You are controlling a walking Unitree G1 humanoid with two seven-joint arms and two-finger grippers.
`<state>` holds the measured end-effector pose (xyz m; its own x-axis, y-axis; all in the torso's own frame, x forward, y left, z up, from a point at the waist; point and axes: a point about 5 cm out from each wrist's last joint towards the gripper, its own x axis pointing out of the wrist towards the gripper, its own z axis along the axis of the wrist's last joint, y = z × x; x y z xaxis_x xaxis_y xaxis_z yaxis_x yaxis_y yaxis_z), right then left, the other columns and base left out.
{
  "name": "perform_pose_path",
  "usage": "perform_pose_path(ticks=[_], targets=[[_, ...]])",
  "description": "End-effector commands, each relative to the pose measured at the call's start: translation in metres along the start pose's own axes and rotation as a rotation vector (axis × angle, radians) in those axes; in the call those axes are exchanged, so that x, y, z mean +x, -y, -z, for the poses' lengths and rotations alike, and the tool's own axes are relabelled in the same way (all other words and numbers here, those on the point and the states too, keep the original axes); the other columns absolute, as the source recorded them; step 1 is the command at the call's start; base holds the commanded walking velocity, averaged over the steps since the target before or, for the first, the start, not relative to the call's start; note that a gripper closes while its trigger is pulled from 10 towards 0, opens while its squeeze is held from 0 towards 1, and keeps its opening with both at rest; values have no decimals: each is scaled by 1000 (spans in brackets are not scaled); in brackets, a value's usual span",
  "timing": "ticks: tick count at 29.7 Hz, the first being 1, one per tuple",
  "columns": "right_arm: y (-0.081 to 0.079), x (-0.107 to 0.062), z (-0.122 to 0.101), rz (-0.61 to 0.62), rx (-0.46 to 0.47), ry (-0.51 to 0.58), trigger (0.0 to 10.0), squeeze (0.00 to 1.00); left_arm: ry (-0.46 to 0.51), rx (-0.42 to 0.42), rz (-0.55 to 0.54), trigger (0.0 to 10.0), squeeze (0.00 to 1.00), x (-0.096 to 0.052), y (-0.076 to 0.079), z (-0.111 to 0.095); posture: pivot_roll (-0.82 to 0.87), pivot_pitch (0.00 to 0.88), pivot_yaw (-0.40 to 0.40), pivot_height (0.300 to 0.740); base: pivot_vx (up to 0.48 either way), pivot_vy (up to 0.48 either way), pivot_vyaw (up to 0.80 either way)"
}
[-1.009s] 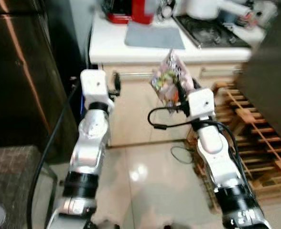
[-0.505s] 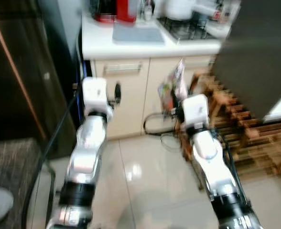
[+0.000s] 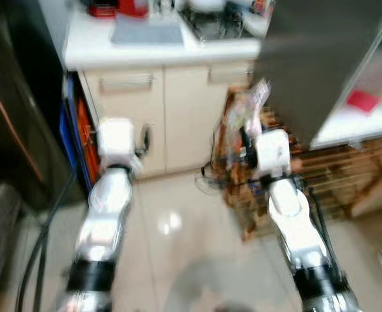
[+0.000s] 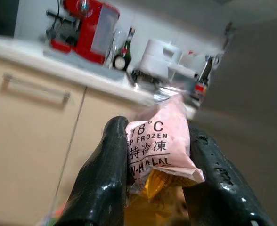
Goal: Restocking fridge
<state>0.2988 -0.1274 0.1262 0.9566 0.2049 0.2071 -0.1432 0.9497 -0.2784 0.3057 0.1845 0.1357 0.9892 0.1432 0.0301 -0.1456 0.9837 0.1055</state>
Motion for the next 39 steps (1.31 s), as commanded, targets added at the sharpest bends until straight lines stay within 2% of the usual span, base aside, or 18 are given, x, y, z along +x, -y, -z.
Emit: perform_pose_path(ticks=[1, 4, 10, 13, 19, 23, 25, 30, 33, 39], targets=[[15, -7, 5, 34, -22, -20, 0, 259, -65, -9, -43, 10000, 0, -6, -9, 15, -120, 0, -17, 740, 0, -480, 0], [21, -15, 14, 42, -37, -52, 0, 259, -112, -17, -91, 10000, 0, -14, -18, 27, -113, 0, -20, 740, 0, -480, 0], [25, -17, 19, 50, -47, -69, 0, 267, -148, 15, -102, 10000, 0, -21, -13, 39, -112, 0, -19, 740, 0, -307, 0], [23, -16, 18, 43, -50, -64, 0, 263, -132, 3, -66, 10000, 0, -20, -8, 37, -114, 0, -15, 740, 0, 0, 0], [22, -17, 20, 42, -48, -67, 0, 267, -131, -5, -57, 10000, 0, -18, -6, 36, -116, 0, -13, 740, 0, -445, 0], [22, -22, 24, 46, -46, -82, 0, 267, -148, -10, -84, 10000, 0, -19, -9, 41, -128, 0, -6, 740, 0, -442, 0], [23, -27, 28, 43, -47, -100, 0, 263, -171, -13, -120, 10000, 0, -18, -16, 46, -124, 0, -11, 740, 0, -442, 0], [24, -30, 32, 43, -51, -115, 0, 263, -168, -14, -124, 10000, 0, -16, -16, 45, -124, 0, -14, 740, 0, -442, 0], [27, -35, 39, 55, -51, -155, 0, 282, -160, -17, -149, 10000, 0, -10, -17, 43, -127, 0, -13, 740, 200, -386, 696], [27, -46, 44, 63, -35, -185, 0, 286, -130, -17, -122, 10000, 0, -9, -11, 39, -140, 0, -1, 740, 57, -44, 780]])
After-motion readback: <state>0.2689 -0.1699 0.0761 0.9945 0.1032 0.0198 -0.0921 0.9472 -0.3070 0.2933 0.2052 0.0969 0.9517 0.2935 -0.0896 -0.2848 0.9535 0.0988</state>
